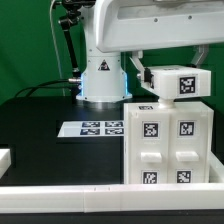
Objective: Assemble cabinet
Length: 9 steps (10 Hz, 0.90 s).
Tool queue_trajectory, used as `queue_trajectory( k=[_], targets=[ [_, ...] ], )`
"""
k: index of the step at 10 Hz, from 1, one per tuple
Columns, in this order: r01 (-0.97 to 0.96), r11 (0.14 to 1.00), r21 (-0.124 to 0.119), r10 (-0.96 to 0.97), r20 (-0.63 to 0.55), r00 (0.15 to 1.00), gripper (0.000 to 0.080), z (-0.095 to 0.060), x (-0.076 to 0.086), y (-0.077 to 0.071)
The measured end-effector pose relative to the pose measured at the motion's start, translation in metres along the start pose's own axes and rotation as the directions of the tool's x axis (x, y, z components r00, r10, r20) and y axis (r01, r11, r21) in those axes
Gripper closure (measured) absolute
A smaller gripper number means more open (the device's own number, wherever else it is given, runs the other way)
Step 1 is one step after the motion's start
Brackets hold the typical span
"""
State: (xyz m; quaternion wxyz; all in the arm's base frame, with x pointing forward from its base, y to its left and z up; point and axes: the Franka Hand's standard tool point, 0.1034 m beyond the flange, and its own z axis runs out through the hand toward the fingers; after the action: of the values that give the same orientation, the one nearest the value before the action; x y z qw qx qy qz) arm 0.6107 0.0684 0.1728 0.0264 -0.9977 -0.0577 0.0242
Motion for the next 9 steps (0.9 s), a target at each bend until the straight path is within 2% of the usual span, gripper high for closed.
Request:
queue_trajectory(
  k=[3,9],
  targets=[
    [0.002,1.0,0.0,-0.002,0.001,1.0,0.0236,0.001,-0.007,-0.001],
    [0.007,1.0,-0.004,-0.007,-0.022,1.0,0.0236,-0.001,0.001,0.011]
  ],
)
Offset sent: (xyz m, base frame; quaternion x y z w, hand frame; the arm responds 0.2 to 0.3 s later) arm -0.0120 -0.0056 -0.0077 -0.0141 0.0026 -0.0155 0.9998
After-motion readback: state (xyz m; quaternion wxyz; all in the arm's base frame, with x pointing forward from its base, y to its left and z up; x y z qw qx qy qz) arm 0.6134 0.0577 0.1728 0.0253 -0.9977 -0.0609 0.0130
